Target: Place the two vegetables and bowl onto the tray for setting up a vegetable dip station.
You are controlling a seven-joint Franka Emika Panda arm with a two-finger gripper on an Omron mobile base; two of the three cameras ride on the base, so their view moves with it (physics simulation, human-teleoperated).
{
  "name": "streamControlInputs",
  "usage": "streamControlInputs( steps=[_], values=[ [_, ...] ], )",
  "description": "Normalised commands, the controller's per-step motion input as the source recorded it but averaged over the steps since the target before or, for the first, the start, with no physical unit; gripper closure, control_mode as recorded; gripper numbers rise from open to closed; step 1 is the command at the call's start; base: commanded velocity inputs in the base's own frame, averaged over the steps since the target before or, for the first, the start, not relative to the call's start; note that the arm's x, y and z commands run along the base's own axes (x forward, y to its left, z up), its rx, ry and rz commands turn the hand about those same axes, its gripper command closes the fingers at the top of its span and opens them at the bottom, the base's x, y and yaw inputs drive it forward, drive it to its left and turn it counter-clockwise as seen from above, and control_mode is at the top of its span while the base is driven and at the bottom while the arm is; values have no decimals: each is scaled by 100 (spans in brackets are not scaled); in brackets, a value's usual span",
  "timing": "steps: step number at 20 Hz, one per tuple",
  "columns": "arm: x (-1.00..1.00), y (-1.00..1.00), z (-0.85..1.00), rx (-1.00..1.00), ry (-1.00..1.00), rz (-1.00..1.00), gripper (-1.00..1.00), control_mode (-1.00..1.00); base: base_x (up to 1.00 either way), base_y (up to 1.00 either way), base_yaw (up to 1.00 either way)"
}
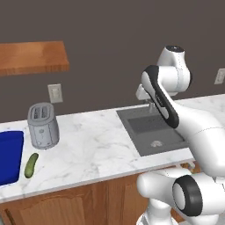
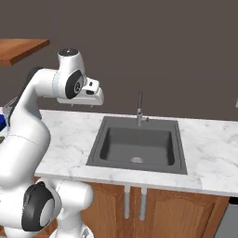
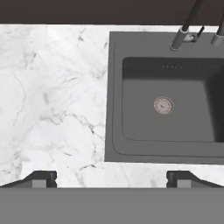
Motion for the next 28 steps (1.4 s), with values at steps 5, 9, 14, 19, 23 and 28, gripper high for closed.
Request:
streamControlInputs(
  steps=[5,9,14,19,23,28],
  values=[
    [0,0,0,0,0,0,-100,100,10,-57,-2],
    [0,0,0,0,0,0,-100,100,11,-57,-1],
    [0,0,0,0,0,0,-100,100,12,-57,-1],
    [0,0,0,0,0,0,-100,100,14,-57,0],
    [0,0,0,0,0,0,-100,100,15,-57,0],
    [0,0,0,0,0,0,-100,100,17,-57,0]
  ],
)
